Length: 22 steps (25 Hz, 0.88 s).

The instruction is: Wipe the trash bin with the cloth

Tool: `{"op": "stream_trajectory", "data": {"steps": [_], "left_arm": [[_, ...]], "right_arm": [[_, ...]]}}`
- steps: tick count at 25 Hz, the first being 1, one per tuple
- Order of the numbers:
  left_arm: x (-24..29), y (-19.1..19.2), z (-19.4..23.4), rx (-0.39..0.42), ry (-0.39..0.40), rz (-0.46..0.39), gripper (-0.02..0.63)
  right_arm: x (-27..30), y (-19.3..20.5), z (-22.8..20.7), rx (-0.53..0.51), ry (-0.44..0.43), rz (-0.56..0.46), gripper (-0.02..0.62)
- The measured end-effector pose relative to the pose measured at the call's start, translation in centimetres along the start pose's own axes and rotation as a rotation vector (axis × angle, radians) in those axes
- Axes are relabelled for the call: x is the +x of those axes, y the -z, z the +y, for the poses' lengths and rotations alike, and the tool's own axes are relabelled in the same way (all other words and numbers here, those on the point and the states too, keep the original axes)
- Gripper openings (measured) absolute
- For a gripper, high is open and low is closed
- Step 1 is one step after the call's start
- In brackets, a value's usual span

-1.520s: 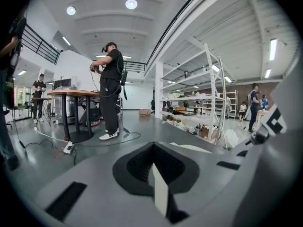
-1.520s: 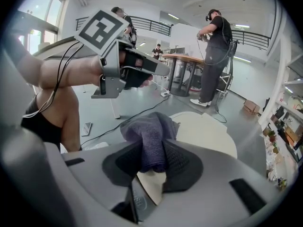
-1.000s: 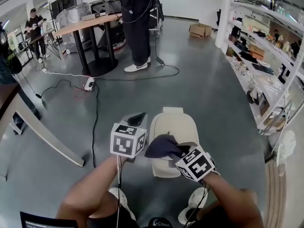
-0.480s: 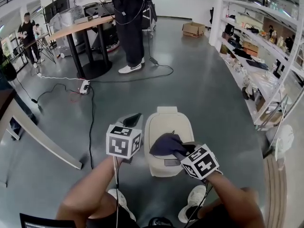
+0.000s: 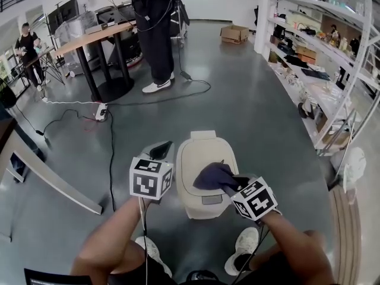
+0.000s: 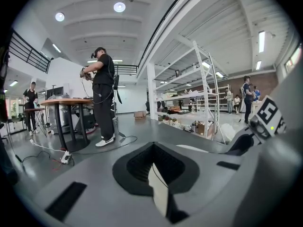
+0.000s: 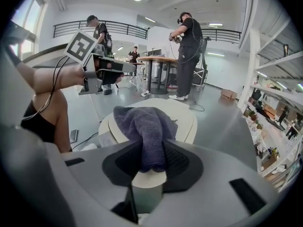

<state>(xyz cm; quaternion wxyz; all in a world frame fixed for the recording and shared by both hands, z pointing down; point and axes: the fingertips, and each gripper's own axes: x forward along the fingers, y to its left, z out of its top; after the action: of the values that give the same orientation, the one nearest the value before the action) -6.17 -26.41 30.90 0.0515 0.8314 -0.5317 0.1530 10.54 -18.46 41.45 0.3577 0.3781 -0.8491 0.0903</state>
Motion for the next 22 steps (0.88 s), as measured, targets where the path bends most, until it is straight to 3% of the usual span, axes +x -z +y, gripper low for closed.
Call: {"op": "stream_trajectory", "data": {"steps": [14,19,22], "left_arm": [[-1.0,0.5,-0.8,-0.040,0.022,0.028,-0.003],[-1.8,0.2,-1.5,-0.070,0.036,0.021,-0.002],[-2.3,-0.2,-2.1,-0.087,0.044,0.012,-0.002]], "right_arm": [[-1.3,1.9,-2.9,0.118,0.090,-0.019,0.098],[-2.6,-0.3,-1.2,0.205,0.065,-0.140,0.098],[-3.2,-2.1,1.3,0.182,0.043,-0.186,0.098]]}}
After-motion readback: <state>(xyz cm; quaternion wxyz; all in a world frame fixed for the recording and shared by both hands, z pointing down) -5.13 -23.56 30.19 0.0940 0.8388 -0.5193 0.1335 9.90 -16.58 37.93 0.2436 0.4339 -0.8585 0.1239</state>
